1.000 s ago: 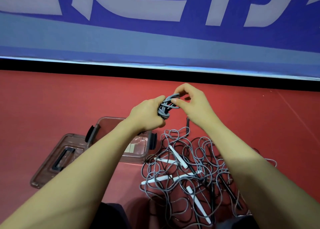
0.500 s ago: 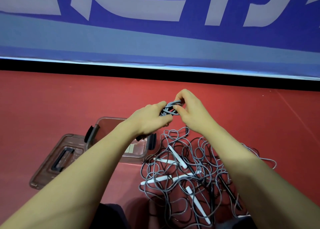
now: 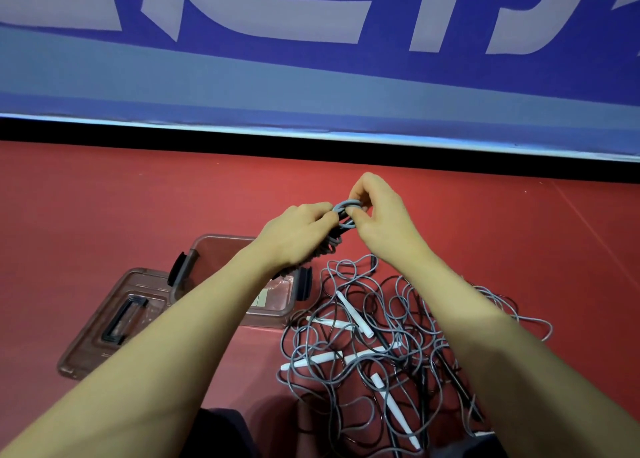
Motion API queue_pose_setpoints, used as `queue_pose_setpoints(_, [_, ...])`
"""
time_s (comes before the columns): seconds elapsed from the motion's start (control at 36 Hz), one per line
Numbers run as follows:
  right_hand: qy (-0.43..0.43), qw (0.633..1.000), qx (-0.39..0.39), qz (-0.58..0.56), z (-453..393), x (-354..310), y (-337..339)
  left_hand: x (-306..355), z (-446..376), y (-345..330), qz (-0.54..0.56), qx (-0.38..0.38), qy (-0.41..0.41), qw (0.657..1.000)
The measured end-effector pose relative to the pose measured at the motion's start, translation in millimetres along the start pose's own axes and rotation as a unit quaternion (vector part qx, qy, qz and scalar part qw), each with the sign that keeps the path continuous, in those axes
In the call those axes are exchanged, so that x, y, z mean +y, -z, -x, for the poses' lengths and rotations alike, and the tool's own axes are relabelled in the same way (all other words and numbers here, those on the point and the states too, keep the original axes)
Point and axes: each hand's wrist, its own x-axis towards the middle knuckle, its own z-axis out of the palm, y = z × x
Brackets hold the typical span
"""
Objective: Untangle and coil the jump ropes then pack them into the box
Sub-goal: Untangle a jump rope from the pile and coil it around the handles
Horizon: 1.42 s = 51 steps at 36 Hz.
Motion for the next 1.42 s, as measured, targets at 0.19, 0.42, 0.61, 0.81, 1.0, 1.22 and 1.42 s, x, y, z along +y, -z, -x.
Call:
queue_pose_setpoints(0.19, [0.006, 0.999, 0.031, 0.014, 0, -2, -1, 4, 1, 2, 0.030, -0.003, 0.000, 1.000])
queue_pose_setpoints(0.42, [-0.016, 0.996, 0.055, -0.075, 0, -7, -3, 9, 4, 3, 0.028, 0.023, -0.014, 0.999])
queue_pose_setpoints(0.61, [-0.059, 0.988, 0.065, -0.126, 4, -3, -1, 14, 1, 3, 0.057, -0.005, 0.021, 0.998])
queue_pose_setpoints(0.81, [-0.067, 0.984, 0.084, -0.145, 6, -3, -3, 19, 2, 2, -0.041, 0.020, 0.024, 0.999])
queue_pose_setpoints(1.0, [-0.116, 0.951, -0.014, -0.287, 4, -7, 8, 17, 3, 3, -0.032, 0.088, 0.019, 0.995])
queue_pose_setpoints(1.22, [-0.122, 0.902, -0.025, -0.414, 3, -2, 13, 19, 4, 5, 0.080, 0.076, 0.009, 0.994])
queue_pose_setpoints(1.42, [-0.150, 0.859, 0.002, -0.489, 4, -4, 9, 22, 8, 7, 0.093, 0.054, -0.005, 0.994])
